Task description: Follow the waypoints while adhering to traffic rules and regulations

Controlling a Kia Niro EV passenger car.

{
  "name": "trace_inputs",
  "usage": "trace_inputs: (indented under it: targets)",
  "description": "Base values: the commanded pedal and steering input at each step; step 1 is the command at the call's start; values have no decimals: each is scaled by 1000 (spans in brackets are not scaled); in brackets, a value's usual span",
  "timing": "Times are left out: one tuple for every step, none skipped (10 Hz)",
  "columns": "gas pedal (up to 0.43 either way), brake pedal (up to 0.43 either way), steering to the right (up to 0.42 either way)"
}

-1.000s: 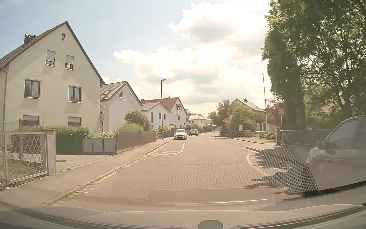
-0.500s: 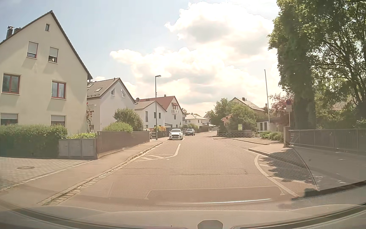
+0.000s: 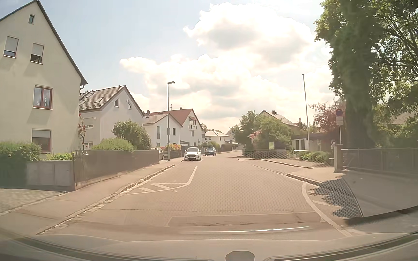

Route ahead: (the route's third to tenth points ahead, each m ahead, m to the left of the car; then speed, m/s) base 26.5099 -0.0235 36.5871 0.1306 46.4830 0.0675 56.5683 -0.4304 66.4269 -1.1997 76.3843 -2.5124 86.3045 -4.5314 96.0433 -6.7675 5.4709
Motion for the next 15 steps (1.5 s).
trace_inputs:
  targets:
    - [157,0,46]
    - [157,0,53]
    - [157,0,55]
    - [157,0,55]
    - [157,0,54]
    - [157,0,52]
    - [157,0,50]
    - [157,0,45]
    - [150,0,35]
    - [157,0,28]
    - [157,0,24]
    - [157,0,19]
    - [157,0,12]
    - [157,0,7]
    - [157,0,0]
